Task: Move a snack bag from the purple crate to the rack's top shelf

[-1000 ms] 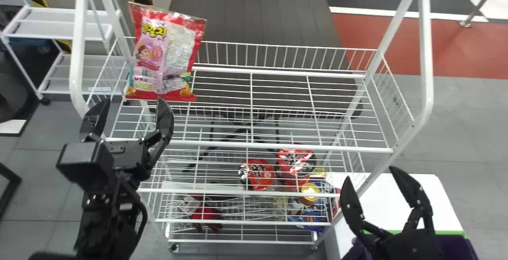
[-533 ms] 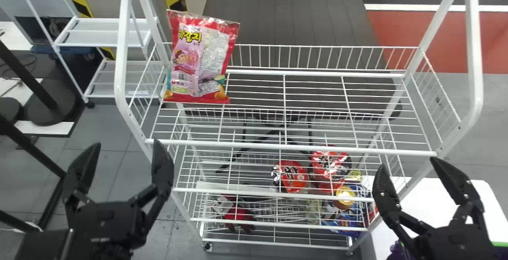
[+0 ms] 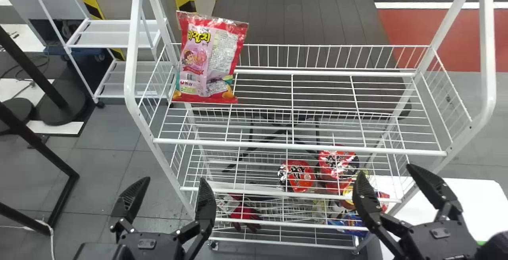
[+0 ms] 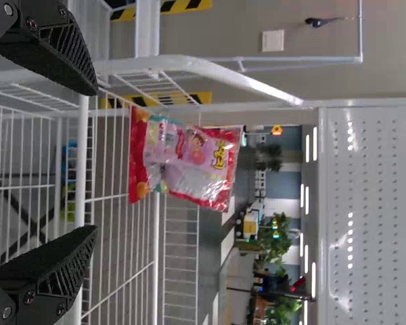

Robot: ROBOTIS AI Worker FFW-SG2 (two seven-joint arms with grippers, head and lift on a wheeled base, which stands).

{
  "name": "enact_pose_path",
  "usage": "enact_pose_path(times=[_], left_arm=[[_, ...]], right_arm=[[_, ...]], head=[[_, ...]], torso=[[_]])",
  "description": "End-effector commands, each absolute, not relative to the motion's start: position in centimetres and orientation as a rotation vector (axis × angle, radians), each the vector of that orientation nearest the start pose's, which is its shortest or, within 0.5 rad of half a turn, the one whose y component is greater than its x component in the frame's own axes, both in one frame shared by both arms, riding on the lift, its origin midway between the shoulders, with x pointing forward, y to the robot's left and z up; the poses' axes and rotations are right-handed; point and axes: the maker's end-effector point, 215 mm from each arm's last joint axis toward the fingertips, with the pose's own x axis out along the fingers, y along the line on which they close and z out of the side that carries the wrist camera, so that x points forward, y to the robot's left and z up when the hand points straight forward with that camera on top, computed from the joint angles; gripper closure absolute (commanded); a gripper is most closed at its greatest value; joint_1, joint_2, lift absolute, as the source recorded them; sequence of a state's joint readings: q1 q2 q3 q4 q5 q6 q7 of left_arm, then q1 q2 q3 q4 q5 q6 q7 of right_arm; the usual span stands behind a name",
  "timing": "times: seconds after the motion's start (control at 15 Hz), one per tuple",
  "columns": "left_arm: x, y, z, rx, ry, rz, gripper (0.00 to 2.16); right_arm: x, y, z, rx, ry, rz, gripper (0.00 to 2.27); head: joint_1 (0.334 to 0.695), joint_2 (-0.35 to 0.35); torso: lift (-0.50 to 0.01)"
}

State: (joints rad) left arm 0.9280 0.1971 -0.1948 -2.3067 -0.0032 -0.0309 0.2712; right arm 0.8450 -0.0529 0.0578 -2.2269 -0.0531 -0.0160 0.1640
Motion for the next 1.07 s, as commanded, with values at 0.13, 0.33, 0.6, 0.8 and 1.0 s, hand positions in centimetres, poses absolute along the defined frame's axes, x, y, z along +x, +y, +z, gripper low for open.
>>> enact_pose_path(times=[0.13, 0.33, 0.6, 0.8, 1.0], left_arm=[[31.6, 19.2, -33.6, 0.050, 0.156, 0.055, 0.11], [31.9, 20.0, -33.4, 0.041, 0.147, 0.062, 0.11], [32.4, 21.1, -32.8, 0.004, 0.125, 0.056, 0.11], [32.8, 21.5, -31.9, -0.003, 0.084, 0.061, 0.11], [32.9, 21.5, -31.4, -0.004, 0.075, 0.061, 0.11]], right_arm=[[33.5, -16.3, -35.8, 0.069, 0.159, 0.247, 0.18], [33.4, -16.2, -35.6, 0.063, 0.152, 0.259, 0.18], [33.5, -16.3, -34.1, 0.054, 0.103, 0.268, 0.18], [33.5, -16.1, -32.5, 0.052, 0.058, 0.280, 0.18], [33.6, -16.2, -31.9, 0.048, 0.043, 0.281, 0.18]], head=[[0.695, 0.042], [0.695, 0.057], [0.695, 0.075], [0.695, 0.088], [0.695, 0.094]], torso=[[0.000], [0.000], [0.000], [0.000], [0.000]])
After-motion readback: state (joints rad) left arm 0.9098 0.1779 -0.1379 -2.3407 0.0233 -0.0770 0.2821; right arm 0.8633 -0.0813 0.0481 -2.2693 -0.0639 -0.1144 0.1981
